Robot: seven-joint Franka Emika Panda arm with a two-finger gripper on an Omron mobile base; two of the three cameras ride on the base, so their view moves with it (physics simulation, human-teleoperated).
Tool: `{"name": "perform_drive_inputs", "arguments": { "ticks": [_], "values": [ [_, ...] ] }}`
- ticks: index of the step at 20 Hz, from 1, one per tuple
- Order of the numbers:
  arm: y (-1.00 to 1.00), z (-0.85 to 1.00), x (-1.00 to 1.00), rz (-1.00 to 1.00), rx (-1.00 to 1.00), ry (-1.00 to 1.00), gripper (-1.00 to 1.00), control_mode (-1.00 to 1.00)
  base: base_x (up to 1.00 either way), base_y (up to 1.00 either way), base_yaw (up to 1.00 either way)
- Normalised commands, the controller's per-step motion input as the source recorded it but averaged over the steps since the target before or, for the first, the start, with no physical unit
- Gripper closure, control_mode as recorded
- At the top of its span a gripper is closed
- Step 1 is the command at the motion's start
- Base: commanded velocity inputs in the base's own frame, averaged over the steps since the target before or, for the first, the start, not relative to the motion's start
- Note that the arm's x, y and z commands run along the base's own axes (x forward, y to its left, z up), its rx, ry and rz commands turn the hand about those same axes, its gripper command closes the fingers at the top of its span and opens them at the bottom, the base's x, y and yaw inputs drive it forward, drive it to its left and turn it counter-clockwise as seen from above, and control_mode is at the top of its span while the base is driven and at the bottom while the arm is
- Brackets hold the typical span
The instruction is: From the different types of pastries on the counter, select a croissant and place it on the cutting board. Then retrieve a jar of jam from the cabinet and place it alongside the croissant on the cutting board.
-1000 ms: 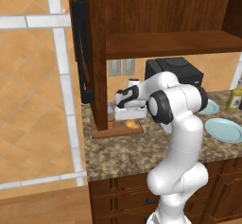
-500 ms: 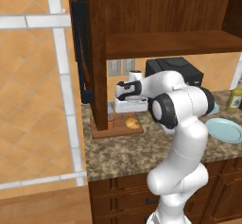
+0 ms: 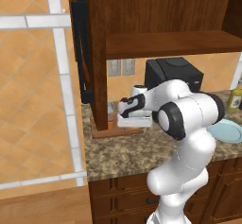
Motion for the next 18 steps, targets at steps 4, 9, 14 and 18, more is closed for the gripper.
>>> {"name": "perform_drive_inputs", "arguments": {
  "ticks": [4, 9, 14, 18],
  "values": [
    [0.00, -0.24, -1.00, -0.11, 0.00, -0.18, -1.00, -1.00, 0.00, 0.00, 0.00],
    [0.00, 0.60, 0.04, 0.00, 0.06, 0.02, -1.00, -1.00, 0.00, 0.00, 0.00],
    [0.00, 1.00, 0.00, 0.01, 0.01, 0.02, -1.00, -1.00, 0.00, 0.00, 0.00],
    [0.05, -0.02, -0.25, 0.00, -0.06, 0.15, -1.00, -1.00, 0.00, 0.00, 0.00]
  ]
}}
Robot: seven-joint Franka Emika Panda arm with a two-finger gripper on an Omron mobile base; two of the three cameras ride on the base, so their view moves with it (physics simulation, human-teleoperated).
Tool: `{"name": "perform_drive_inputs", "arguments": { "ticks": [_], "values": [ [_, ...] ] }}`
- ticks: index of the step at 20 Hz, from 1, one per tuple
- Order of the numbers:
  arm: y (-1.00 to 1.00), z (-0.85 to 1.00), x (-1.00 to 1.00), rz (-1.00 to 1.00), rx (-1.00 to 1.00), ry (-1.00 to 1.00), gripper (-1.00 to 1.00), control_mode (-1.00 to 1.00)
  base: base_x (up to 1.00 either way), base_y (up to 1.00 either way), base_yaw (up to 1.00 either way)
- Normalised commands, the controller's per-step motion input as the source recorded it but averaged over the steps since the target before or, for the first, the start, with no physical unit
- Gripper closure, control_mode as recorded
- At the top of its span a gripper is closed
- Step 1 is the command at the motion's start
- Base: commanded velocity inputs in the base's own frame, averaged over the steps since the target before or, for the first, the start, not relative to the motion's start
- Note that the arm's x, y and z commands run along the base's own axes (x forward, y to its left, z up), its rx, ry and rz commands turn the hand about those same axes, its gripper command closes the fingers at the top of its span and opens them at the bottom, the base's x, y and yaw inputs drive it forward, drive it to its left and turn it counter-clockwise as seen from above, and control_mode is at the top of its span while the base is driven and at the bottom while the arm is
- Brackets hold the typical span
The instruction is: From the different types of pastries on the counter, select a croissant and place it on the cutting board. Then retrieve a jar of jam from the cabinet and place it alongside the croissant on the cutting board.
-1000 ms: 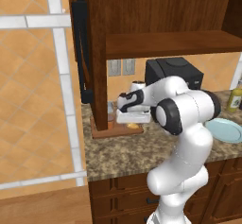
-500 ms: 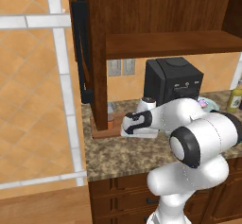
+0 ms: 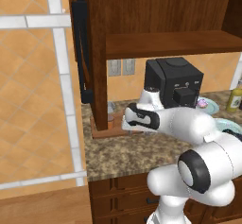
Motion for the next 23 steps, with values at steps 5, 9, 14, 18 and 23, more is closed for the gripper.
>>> {"name": "perform_drive_inputs", "arguments": {
  "ticks": [5, 9, 14, 18, 23],
  "values": [
    [0.22, -0.34, -1.00, 0.00, -0.12, -0.12, -1.00, -1.00, 0.00, 0.00, 0.00],
    [0.26, -0.27, -1.00, 0.00, -0.04, -0.17, -1.00, -1.00, 0.00, 0.00, 0.00],
    [0.07, -0.26, -1.00, 0.00, 0.00, -0.11, -1.00, -1.00, 0.00, 0.00, 0.00],
    [0.00, -0.20, -1.00, 0.00, 0.00, -0.11, -1.00, -1.00, 0.00, 0.00, 0.00],
    [0.04, -0.18, -1.00, 0.00, 0.00, -0.06, -1.00, -1.00, 0.00, 0.00, 0.00]
  ]
}}
